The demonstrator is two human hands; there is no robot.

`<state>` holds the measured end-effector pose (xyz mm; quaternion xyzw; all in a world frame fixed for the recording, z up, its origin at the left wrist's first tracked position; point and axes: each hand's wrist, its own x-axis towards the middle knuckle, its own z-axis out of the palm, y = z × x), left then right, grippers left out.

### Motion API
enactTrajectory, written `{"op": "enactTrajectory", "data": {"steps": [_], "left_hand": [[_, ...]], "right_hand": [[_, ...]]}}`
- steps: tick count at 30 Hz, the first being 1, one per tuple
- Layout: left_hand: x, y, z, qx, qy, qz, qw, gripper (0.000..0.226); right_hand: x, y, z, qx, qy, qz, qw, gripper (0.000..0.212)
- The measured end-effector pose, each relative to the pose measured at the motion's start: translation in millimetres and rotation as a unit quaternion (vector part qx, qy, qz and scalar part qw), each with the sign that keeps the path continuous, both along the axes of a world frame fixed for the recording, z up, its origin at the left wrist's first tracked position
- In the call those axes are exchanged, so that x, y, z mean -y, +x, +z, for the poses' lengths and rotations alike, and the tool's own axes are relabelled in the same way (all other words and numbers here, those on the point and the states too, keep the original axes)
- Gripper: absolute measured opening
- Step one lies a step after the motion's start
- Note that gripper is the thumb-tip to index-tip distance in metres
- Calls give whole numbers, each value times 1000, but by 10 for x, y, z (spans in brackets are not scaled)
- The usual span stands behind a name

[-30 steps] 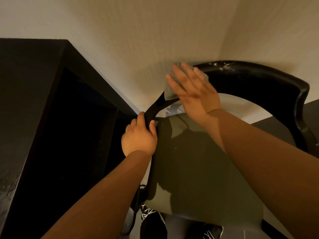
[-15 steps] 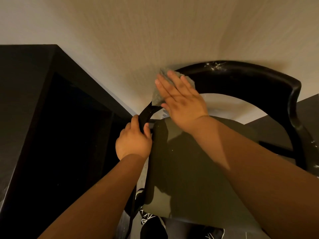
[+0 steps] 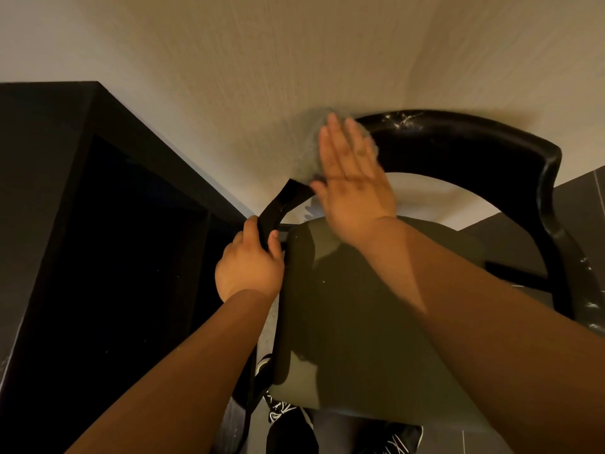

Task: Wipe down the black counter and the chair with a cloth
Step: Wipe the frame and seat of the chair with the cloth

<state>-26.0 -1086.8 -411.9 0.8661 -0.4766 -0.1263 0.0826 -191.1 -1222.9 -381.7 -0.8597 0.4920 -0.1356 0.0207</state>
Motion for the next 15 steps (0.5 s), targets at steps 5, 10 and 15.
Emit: {"op": "enactTrajectory", "data": {"steps": [5,10,15], "left_hand": [[6,4,0,-3,-1,5,1000,56],[-11,5,10,-10,-2,5,1000,53],[6,10,2,-9,8,12,1000,55]], "right_hand": [[33,-227,14,28,-1,-150,988,78],[-122,245,54,54,63,-26,996,79],[28,-232,-1,12,15,-21,1000,78]]}}
